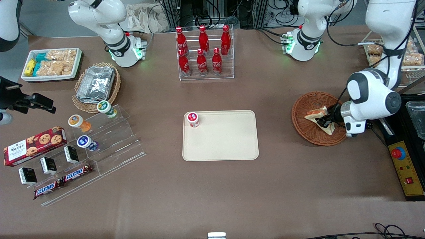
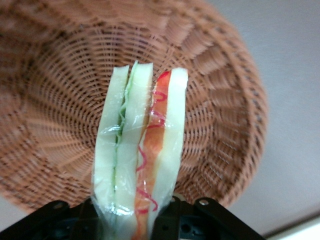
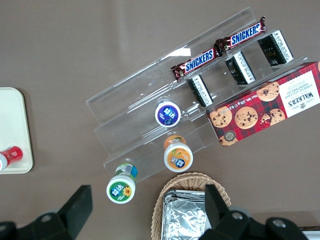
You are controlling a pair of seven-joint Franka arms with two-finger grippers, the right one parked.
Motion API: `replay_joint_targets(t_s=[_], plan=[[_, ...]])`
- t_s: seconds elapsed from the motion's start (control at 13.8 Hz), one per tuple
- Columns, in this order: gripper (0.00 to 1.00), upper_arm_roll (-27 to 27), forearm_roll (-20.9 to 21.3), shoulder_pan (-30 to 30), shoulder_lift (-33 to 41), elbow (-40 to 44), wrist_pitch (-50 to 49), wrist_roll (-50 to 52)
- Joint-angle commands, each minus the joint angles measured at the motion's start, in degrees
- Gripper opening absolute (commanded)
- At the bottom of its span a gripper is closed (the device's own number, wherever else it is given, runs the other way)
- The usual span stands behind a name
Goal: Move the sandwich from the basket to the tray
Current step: 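Lift the sandwich and carry it over the beige tray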
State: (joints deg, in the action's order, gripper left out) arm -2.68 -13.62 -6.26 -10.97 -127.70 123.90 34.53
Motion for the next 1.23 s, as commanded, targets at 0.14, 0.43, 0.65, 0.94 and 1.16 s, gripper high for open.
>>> replay_joint_targets(t_s=[0.14, 0.43, 0.65, 0.94, 1.16], plan=[[0.24, -3.5, 5.1, 0.3, 4.1, 9.5, -11.8, 0.3], [0.25, -13.2, 5.4, 0.3, 3.7, 15.8, -15.3, 0.4], [0.24, -22.2, 8.2, 0.4, 1.7, 18.7, -14.7, 1.2], [0.25, -29.7, 12.9, 2.1, -5.5, 23.4, -13.0, 1.7], [0.26, -29.8, 18.6, 7.6, -14.1, 29.3, -12.9, 4.0]])
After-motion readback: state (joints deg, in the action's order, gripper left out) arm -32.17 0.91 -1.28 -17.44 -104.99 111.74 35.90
